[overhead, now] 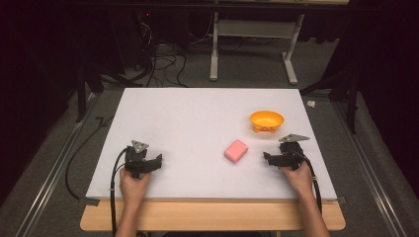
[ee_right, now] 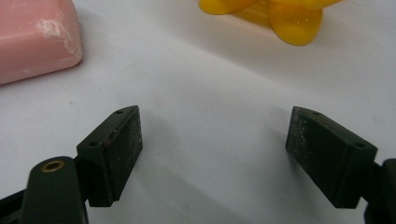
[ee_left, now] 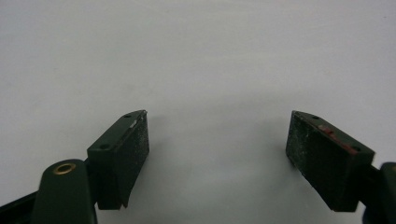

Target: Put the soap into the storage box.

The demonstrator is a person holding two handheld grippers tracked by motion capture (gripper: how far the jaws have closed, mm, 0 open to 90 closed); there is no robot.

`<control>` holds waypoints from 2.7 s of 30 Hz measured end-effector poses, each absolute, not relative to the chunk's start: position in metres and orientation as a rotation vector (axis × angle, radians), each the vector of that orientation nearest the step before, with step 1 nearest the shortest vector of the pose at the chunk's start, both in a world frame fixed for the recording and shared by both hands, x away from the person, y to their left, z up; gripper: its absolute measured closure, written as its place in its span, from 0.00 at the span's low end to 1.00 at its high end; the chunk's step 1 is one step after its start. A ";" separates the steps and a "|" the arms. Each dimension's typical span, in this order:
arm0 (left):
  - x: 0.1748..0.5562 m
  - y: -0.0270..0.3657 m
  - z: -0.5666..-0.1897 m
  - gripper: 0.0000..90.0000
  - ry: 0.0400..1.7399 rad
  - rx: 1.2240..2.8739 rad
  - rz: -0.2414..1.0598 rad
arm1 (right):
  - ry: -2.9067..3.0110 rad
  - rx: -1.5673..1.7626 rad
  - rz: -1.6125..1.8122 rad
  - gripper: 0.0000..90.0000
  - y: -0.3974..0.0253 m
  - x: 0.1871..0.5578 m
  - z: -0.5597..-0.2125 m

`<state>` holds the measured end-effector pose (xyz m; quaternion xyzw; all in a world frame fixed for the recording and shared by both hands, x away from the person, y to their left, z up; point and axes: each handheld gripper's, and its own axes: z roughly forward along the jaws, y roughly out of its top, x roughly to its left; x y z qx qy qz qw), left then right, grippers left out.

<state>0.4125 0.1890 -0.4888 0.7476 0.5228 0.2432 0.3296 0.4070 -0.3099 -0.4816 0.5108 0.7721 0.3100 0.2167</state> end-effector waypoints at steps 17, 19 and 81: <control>0.413 0.189 -0.489 0.24 1.369 1.955 0.636 | 2.148 1.391 0.891 0.18 -0.308 0.398 -0.467; 0.413 0.189 -0.489 0.24 1.369 1.955 0.634 | 2.154 1.384 0.897 0.18 -0.306 0.396 -0.465; 0.414 0.190 -0.489 0.24 1.379 1.946 0.611 | 2.398 1.096 0.946 0.14 -0.199 0.421 -0.448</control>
